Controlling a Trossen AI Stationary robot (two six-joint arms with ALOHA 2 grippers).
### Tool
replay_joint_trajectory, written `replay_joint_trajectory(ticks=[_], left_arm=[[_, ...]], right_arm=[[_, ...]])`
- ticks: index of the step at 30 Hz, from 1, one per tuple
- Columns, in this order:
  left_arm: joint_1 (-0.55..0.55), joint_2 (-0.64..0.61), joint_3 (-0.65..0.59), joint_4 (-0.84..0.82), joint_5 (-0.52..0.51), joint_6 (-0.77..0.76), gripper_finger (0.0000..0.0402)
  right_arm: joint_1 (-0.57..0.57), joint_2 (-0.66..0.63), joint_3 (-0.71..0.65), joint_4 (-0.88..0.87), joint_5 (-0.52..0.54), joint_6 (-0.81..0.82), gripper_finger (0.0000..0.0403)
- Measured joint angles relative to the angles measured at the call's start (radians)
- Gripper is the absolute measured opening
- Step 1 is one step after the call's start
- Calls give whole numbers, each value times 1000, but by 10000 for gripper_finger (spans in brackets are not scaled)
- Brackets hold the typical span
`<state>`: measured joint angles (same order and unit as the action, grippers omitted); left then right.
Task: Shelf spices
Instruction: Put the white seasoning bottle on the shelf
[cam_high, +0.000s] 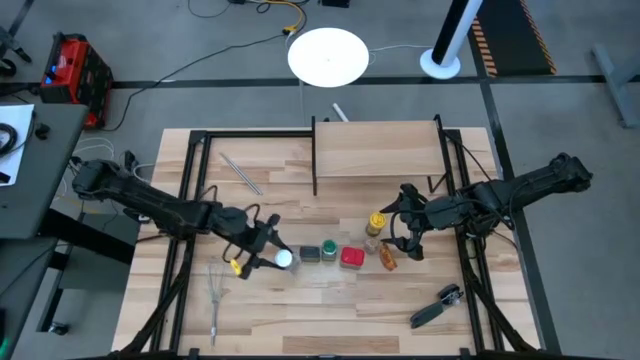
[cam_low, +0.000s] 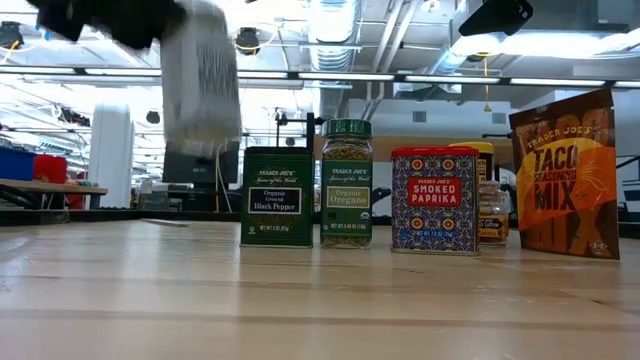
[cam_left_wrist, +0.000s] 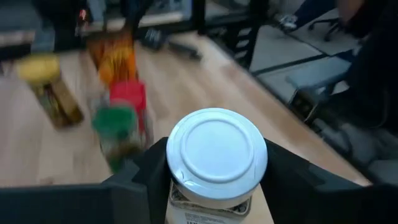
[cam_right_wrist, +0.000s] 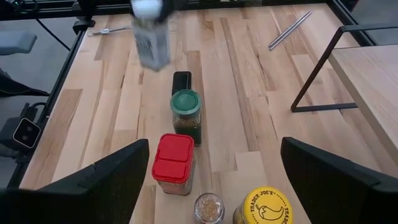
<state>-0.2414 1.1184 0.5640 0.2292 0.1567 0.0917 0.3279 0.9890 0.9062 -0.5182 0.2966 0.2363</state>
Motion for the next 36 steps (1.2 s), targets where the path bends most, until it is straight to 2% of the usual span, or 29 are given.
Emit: replay_joint_trajectory(ticks=[4,10,15,20,24,31,33,36], left_arm=[[27,-47,190,-278,-4,149,179],[126,15,535,-705,31,524,179],[298,86,695,-839,264,831,179],[502,199,779,-848,433,1009,179],[639,330,878,-847,546,1032,179],[767,543,1127,-847,669,714,179],[777,586,1171,-892,698,737,179],[781,642,1195,-966,703,867,179]], right_arm=[[0,0,0,1,0,0,366],[0,0,0,1,-4,12,366],[3,-2,0,-31,-26,75,366],[26,-2,0,-41,-35,98,366],[43,-2,0,-39,-37,120,366],[52,-2,0,-39,-37,160,366],[52,-2,0,-38,-37,159,366],[51,-3,0,-36,-37,159,366]])
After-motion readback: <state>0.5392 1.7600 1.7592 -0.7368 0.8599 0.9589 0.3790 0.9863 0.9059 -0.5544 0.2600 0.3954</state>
